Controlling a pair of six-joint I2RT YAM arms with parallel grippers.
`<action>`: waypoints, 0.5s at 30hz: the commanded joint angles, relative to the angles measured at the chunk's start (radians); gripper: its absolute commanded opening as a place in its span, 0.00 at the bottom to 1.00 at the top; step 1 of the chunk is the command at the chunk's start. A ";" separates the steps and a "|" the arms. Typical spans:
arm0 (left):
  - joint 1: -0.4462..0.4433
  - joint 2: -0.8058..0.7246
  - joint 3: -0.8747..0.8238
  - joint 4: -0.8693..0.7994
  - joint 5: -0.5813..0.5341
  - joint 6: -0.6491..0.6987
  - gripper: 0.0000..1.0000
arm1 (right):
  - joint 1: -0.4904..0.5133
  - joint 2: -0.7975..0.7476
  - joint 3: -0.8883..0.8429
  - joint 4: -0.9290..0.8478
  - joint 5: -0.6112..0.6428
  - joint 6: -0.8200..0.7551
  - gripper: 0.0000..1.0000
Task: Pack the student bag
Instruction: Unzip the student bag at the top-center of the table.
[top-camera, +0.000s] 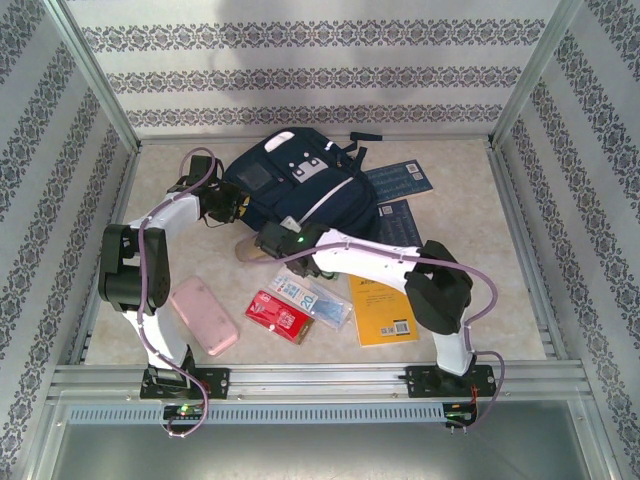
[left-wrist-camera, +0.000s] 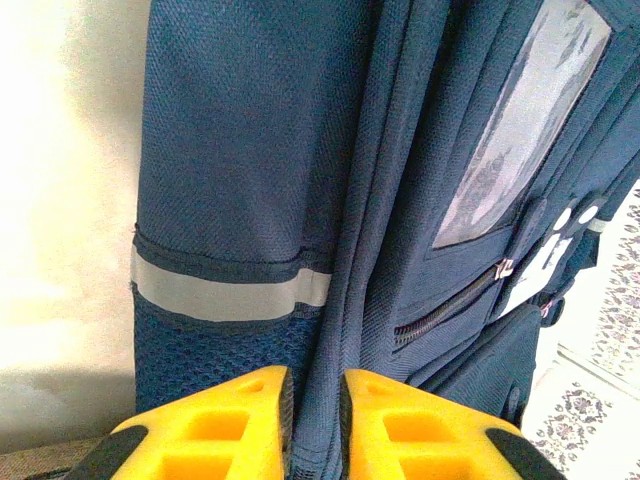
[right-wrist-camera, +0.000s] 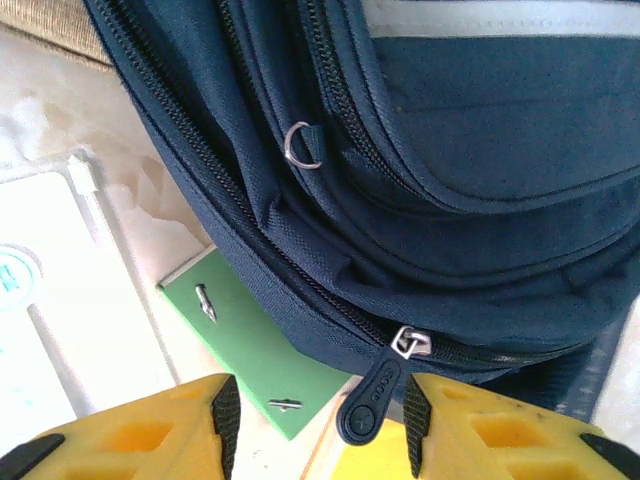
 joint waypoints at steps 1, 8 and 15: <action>0.015 -0.005 -0.023 0.035 0.021 -0.017 0.22 | 0.026 0.046 0.038 -0.083 0.138 -0.074 0.49; 0.019 -0.005 -0.029 0.040 0.028 -0.023 0.22 | 0.033 0.075 0.040 -0.096 0.187 -0.111 0.47; 0.018 -0.003 -0.032 0.042 0.028 -0.023 0.22 | 0.039 0.089 0.024 -0.100 0.243 -0.140 0.43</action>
